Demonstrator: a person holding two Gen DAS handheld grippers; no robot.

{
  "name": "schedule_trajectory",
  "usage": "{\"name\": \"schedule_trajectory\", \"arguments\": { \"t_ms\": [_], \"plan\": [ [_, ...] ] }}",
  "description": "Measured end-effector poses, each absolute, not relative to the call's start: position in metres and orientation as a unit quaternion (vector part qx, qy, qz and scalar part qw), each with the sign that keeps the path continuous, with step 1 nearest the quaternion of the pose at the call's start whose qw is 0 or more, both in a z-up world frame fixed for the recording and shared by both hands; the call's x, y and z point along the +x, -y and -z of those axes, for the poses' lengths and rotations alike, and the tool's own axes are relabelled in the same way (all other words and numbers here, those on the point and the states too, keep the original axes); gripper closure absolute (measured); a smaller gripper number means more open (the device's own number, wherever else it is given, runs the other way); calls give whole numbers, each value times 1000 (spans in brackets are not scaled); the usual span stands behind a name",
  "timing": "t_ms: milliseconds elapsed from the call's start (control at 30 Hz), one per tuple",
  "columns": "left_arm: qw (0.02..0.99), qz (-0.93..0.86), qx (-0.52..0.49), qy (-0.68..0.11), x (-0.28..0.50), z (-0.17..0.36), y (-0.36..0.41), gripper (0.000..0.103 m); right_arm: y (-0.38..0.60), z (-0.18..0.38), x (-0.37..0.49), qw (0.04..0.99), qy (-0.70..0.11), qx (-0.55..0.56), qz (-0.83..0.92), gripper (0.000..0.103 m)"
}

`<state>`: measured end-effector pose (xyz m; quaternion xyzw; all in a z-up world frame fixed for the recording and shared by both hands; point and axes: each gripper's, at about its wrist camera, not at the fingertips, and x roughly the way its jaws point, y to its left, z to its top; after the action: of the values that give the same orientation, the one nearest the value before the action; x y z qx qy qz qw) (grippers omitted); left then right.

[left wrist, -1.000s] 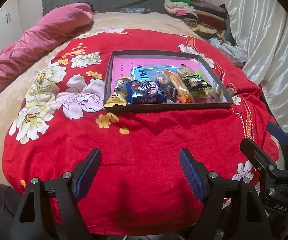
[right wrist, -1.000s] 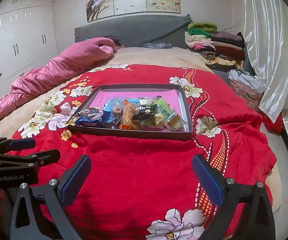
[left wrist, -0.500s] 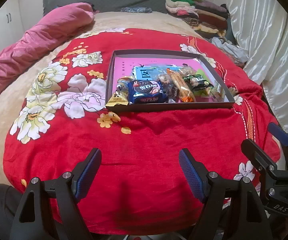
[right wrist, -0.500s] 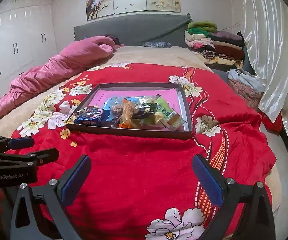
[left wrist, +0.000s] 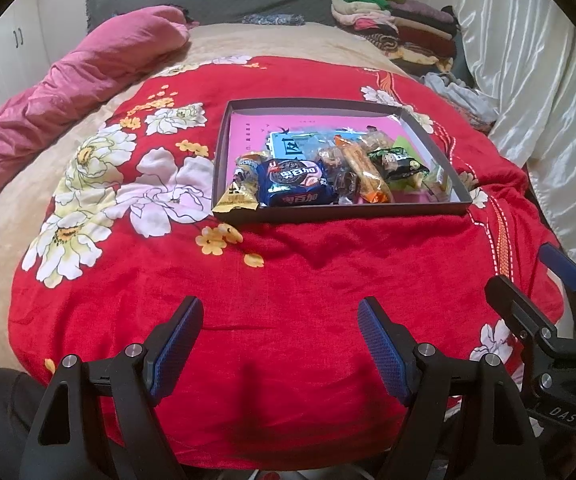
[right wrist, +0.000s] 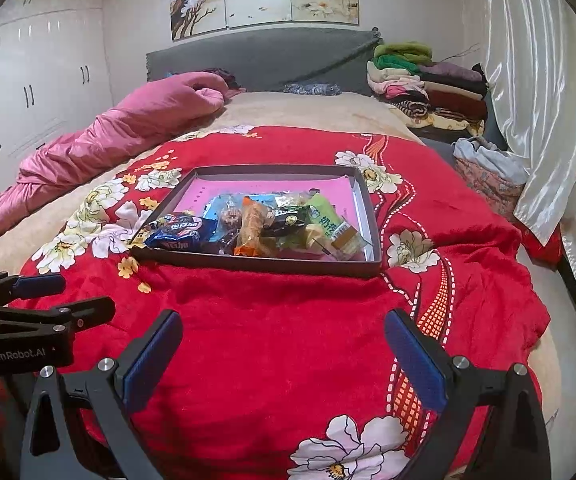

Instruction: Organize snacks

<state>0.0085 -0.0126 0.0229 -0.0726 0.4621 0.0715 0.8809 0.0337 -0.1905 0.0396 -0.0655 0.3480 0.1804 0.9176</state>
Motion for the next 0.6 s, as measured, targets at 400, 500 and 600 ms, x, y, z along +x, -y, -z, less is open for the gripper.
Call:
{"name": "schedule_trajectory", "arguments": {
  "t_ms": [400, 500, 600],
  "plan": [
    [881, -78, -68, -462, 10, -21, 13, 22, 190, -37, 35, 919, -347, -65, -178, 1],
    [878, -79, -70, -467, 12, -17, 13, 22, 191, -36, 36, 918, -348, -66, -178, 1],
    [875, -80, -69, -472, 14, -14, 13, 22, 193, -33, 38, 918, -350, -63, -175, 1]
  ]
}}
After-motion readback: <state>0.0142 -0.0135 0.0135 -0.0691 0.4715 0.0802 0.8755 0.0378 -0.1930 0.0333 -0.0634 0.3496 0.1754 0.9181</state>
